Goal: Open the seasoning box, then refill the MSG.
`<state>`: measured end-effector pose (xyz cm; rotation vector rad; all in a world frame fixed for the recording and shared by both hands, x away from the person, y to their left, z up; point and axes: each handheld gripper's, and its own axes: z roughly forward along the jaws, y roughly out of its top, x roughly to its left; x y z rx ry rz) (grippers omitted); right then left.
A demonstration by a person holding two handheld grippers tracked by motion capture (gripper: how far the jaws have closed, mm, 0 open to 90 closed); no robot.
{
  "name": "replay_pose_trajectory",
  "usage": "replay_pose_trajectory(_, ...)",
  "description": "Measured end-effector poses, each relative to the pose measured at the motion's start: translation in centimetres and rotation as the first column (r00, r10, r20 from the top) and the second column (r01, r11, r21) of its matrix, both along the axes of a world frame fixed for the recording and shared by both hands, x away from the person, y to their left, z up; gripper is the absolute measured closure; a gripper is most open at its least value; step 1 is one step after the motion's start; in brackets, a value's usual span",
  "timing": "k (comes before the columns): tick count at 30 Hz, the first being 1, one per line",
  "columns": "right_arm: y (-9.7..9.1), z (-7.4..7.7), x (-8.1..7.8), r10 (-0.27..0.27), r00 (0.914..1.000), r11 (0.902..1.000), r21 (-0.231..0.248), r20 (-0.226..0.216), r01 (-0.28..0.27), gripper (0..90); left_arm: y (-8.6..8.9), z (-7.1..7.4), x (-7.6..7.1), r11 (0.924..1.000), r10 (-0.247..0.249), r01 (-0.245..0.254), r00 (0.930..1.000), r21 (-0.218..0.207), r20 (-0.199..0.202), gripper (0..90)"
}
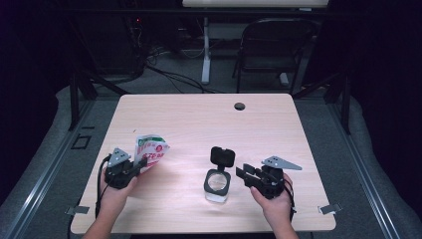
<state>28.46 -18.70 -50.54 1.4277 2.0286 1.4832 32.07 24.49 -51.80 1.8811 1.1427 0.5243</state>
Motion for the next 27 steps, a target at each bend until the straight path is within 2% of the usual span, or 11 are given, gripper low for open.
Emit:
replay_pose_trajectory(8, -0.1, 0.0, 0.0, -0.001, 1.0000, 1.0000, -0.004, -0.003, 0.001, 62.3, 0.4, 0.5, 0.1, 0.9999, 0.004, -0.004, 1.0000, 0.009, 0.000, 90.0)
replay_pose_trajectory(13, -0.1, 0.0, 0.0, -0.004, 1.0000, 1.0000, -0.001, -0.002, 0.004, 62.2, 0.9, 1.3, 0.1, 0.9999, 0.010, -0.010, 0.9998, 0.011, 0.020, 90.0)
replay_pose_trajectory(23, -0.2, 0.0, 0.1, -0.006, 1.0000, 1.0000, 0.002, -0.003, 0.006, 62.2, 1.8, 3.9, -1.0, 0.9987, 0.045, -0.047, 0.9936, 0.018, 0.104, 90.0)
replay_pose_trajectory(27, -0.2, -0.1, 0.1, -0.005, 1.0000, 1.0000, -0.006, -0.004, 0.005, 62.2, 1.6, 4.1, -1.0, 0.9993, 0.033, -0.034, 0.9939, 0.014, 0.106, 90.0)
